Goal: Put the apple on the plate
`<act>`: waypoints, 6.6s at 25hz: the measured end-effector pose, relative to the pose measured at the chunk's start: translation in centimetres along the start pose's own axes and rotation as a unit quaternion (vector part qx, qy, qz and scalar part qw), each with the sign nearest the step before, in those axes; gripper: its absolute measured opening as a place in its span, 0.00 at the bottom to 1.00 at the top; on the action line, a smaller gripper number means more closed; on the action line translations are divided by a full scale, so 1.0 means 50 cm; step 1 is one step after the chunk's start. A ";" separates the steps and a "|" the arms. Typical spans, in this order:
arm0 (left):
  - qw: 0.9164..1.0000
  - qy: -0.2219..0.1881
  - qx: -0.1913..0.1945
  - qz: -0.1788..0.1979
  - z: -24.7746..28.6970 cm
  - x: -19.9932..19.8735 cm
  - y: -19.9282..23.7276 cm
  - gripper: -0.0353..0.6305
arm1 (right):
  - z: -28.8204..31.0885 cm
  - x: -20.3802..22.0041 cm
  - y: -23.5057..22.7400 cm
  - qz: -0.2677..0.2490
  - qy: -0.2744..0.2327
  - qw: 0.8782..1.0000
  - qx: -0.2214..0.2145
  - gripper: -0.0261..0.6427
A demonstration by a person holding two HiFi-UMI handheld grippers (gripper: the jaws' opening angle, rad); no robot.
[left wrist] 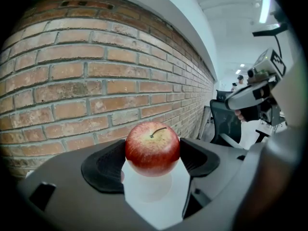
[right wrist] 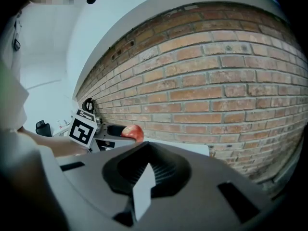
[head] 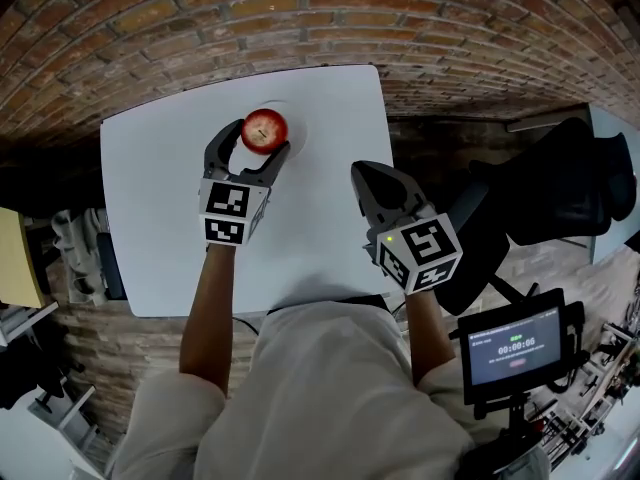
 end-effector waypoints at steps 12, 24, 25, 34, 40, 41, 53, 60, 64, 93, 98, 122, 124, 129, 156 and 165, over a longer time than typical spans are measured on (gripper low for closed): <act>0.999 0.035 0.011 -0.017 0.110 0.044 0.020 0.60 | 0.081 0.018 -0.055 0.017 0.025 0.999 -0.016 0.04; 0.998 0.066 0.013 -0.020 0.157 0.086 0.042 0.60 | 0.103 0.021 -0.057 0.019 0.038 0.999 -0.022 0.04; 0.997 0.068 0.014 -0.020 0.159 0.088 0.041 0.60 | 0.102 0.022 -0.057 0.019 0.039 0.999 -0.022 0.04; 0.996 0.081 0.018 -0.024 0.183 0.110 0.045 0.60 | 0.106 0.029 -0.058 0.020 0.046 0.999 -0.022 0.04; 0.995 0.092 0.016 -0.031 0.194 0.128 0.046 0.60 | 0.105 0.037 -0.058 0.024 0.053 0.998 -0.022 0.04; 0.995 0.093 0.015 -0.032 0.196 0.130 0.047 0.60 | 0.106 0.037 -0.058 0.025 0.053 0.998 -0.022 0.04; 0.994 0.105 0.018 -0.038 0.206 0.145 0.047 0.60 | 0.108 0.044 -0.060 0.028 0.059 0.998 -0.022 0.04; 0.993 0.110 0.018 -0.038 0.212 0.149 0.047 0.60 | 0.111 0.046 -0.058 0.029 0.062 0.997 -0.024 0.04; 0.993 0.108 0.022 -0.040 0.215 0.150 0.048 0.60 | 0.113 0.046 -0.056 0.028 0.063 0.997 -0.025 0.04; 0.993 0.101 0.020 -0.059 0.222 0.156 0.046 0.63 | 0.107 0.052 -0.065 0.041 0.055 0.997 -0.028 0.04; 0.993 0.100 0.018 -0.060 0.219 0.156 0.045 0.63 | 0.105 0.054 -0.066 0.043 0.054 0.997 -0.030 0.04; 0.997 0.064 -0.017 -0.045 0.094 0.140 0.021 0.63 | 0.036 0.016 -0.013 0.021 0.010 0.999 -0.024 0.04; 0.997 0.058 -0.010 -0.044 0.078 0.134 0.017 0.62 | 0.027 0.011 -0.001 0.019 0.005 1.000 -0.025 0.04; 0.998 0.044 -0.004 -0.046 0.001 0.129 0.017 0.57 | -0.008 -0.008 0.059 0.011 -0.014 1.000 -0.025 0.04; 0.995 -0.089 -0.044 -0.015 -0.236 0.037 -0.057 0.21 | -0.132 -0.018 0.149 -0.032 -0.083 0.996 -0.010 0.04; 0.992 -0.118 -0.037 -0.004 -0.328 0.024 -0.097 0.13 | -0.180 -0.036 0.181 -0.065 -0.111 0.992 0.000 0.04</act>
Point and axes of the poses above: the fingertips, and each gripper's own axes: z forward along the fingers, y to its left, x out of its underside, the point moved 7 cm from there along -z, backward along the fingers, and after that the axes turned 9 degrees about y, right-handed, at the moved point
